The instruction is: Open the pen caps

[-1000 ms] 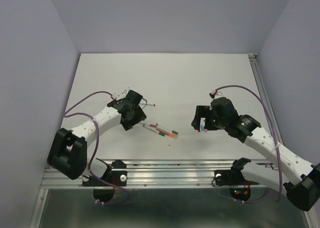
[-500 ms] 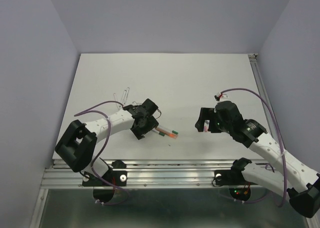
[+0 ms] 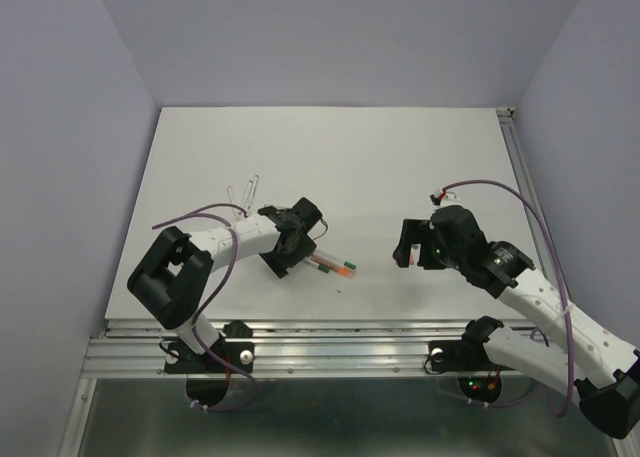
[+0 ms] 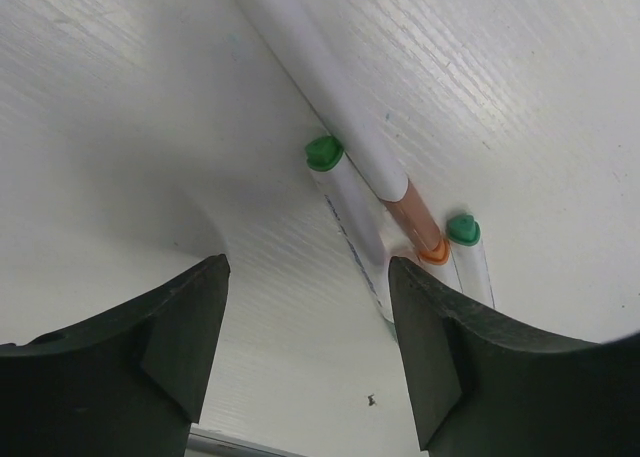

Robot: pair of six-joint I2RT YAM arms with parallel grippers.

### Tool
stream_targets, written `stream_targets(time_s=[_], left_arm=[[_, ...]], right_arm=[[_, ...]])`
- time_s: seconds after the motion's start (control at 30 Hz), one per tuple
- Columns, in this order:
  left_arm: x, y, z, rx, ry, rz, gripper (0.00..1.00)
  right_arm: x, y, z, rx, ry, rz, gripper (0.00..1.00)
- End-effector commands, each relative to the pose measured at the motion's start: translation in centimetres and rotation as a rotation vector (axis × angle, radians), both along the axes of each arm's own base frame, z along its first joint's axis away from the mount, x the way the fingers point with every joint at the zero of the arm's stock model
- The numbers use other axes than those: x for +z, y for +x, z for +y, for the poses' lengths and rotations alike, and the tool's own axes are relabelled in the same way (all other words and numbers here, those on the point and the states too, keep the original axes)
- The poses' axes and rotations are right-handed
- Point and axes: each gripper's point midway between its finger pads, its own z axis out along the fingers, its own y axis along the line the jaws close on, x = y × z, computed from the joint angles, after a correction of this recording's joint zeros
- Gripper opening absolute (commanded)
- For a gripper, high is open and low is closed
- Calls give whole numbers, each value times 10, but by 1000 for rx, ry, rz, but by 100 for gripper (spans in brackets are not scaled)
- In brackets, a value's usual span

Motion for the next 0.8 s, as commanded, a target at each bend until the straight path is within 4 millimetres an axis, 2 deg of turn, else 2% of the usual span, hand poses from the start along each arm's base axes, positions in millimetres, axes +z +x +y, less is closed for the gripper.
stream_targets(time_s=[0.0, 0.07, 0.23, 0.3, 0.4, 0.5, 0.57, 0.7, 0.73, 0.77], left_arm=[[0, 3, 8, 30, 63, 2, 74], [-4, 2, 10, 23, 77, 17, 69], [-17, -3, 10, -6, 108, 65, 67], [-18, -3, 11, -10, 109, 65, 63], [-19, -5, 13, -5, 112, 63, 51], [-23, -9, 14, -2, 110, 70, 30], [-27, -13, 16, -8, 114, 85, 24], [-30, -17, 17, -19, 113, 94, 21], [-30, -17, 18, -19, 112, 90, 18], [-31, -20, 21, -19, 115, 94, 7]], right_arm=[[1, 1, -3, -7, -3, -23, 100], [1, 1, -4, -8, -3, -25, 100], [0, 1, -4, -11, -6, -23, 100], [0, 1, -4, -13, -6, -23, 100], [0, 1, -5, -17, -5, -26, 100], [0, 2, -6, -22, -9, -26, 100], [0, 2, -5, -22, -7, -25, 100], [0, 2, -6, -25, -10, -27, 100], [0, 2, -6, -24, -9, -27, 100], [0, 2, -6, -23, -8, -26, 100]])
